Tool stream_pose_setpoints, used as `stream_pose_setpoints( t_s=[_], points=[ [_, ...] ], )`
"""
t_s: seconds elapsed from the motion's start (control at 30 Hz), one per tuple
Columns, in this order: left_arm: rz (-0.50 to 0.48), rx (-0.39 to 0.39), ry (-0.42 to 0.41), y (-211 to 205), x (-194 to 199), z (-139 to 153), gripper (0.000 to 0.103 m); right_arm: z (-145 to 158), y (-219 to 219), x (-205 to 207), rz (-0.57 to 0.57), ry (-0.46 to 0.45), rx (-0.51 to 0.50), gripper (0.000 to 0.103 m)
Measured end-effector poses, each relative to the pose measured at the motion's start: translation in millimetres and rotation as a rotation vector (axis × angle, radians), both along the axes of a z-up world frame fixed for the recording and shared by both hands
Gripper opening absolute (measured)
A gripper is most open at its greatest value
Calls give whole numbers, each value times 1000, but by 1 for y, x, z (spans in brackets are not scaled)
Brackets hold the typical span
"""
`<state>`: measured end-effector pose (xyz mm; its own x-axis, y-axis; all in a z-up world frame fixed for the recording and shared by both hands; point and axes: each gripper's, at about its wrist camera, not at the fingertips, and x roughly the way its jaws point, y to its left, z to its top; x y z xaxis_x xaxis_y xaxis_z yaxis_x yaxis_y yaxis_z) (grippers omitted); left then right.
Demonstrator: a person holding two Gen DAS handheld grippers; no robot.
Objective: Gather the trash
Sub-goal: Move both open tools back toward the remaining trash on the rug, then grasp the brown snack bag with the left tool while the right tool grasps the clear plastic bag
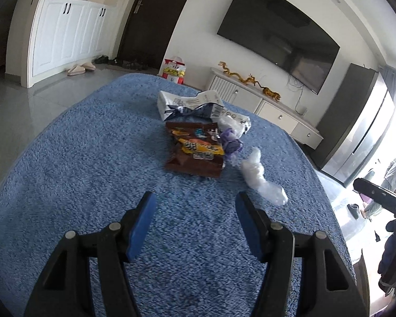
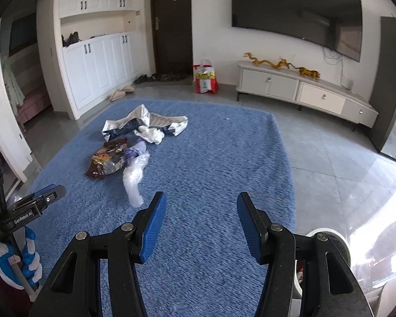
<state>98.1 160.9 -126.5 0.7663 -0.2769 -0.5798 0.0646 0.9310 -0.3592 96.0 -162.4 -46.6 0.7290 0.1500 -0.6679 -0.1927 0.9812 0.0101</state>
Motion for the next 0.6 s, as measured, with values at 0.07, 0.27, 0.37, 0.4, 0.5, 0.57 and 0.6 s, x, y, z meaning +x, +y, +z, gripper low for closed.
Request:
stream_pose_setpoints(
  t_s=[0.07,0.27,0.37,0.4,0.5,0.57,0.6],
  points=[
    [0,-7,10,3,2,-2,61,-4,4,4,15,10,1,55],
    [0,-23,31,6,6,-8,61,-23,22,17,71,57,-1,55],
    [11,-32,32,8,6,-9,61,-31,31,26,107,73,4,55],
    [16,-35,34,10,6,-9,61,-33,34,30,121,76,8,55],
    [31,-42,39,14,6,-9,61,-39,44,41,157,84,24,55],
    [38,-41,41,17,5,-8,63,-43,49,50,176,88,42,55],
    [38,-39,44,17,6,-7,63,-45,53,55,187,88,54,55]
  ],
)
